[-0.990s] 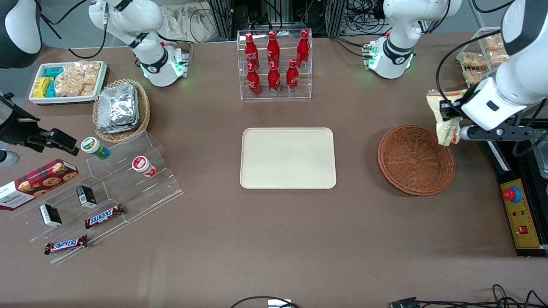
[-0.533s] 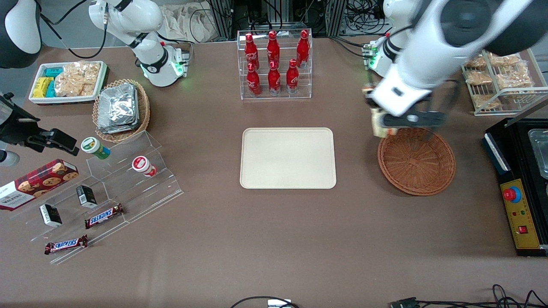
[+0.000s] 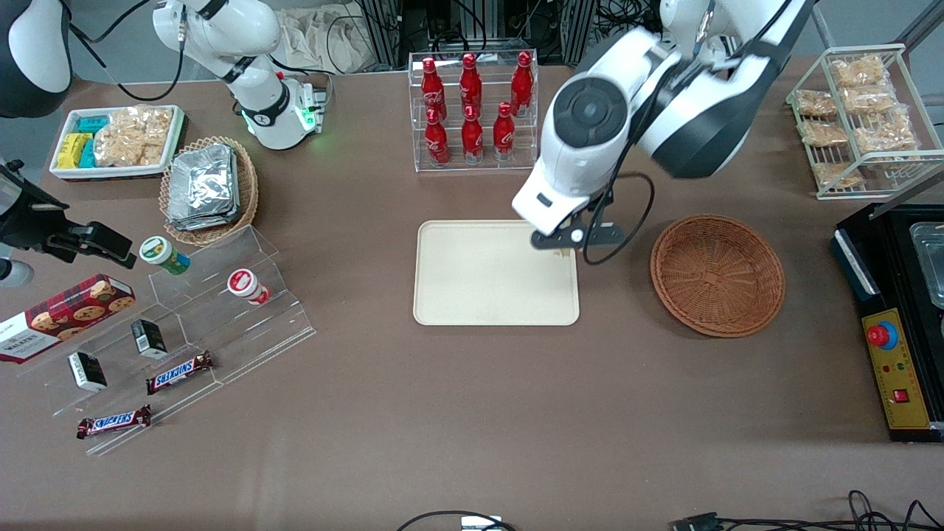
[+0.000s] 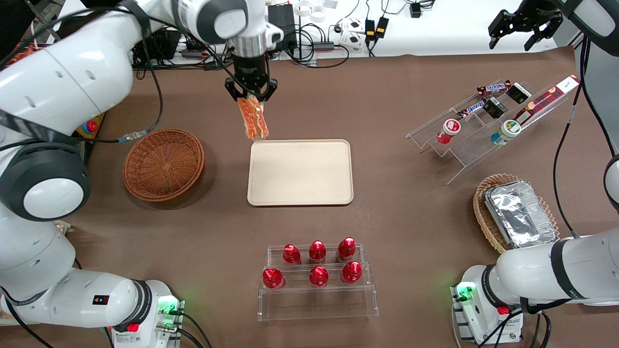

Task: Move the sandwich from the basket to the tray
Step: 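Carry the sandwich over the white tray with the left gripper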

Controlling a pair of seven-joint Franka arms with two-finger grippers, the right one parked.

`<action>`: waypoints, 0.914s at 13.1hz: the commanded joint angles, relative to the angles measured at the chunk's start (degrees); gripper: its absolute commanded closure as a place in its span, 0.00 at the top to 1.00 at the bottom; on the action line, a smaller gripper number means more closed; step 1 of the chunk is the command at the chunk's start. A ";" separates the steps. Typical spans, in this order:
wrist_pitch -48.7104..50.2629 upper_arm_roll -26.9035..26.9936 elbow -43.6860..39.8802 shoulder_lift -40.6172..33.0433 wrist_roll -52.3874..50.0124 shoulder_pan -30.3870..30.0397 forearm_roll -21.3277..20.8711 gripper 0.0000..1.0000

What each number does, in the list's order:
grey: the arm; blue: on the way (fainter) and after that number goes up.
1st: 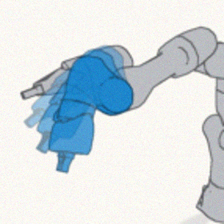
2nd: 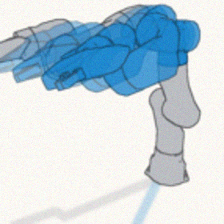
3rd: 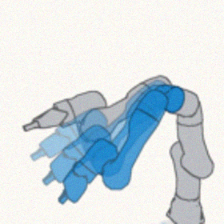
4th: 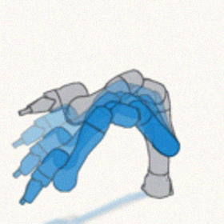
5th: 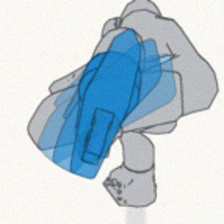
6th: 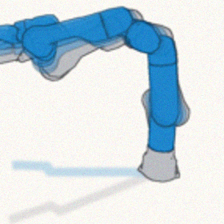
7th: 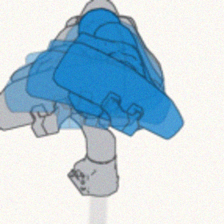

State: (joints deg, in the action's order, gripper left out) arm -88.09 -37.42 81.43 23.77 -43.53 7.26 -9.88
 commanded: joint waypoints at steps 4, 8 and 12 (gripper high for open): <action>-29.89 1.64 23.56 0.66 1.95 -1.29 -4.53 0.00; -37.24 3.40 26.06 7.07 1.43 -1.29 -10.06 0.00; -38.47 3.41 25.97 8.58 1.51 -1.29 -10.77 0.04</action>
State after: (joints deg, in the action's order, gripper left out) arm -126.16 -33.49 107.92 32.42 -42.35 6.25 -19.54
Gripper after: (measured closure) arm 0.837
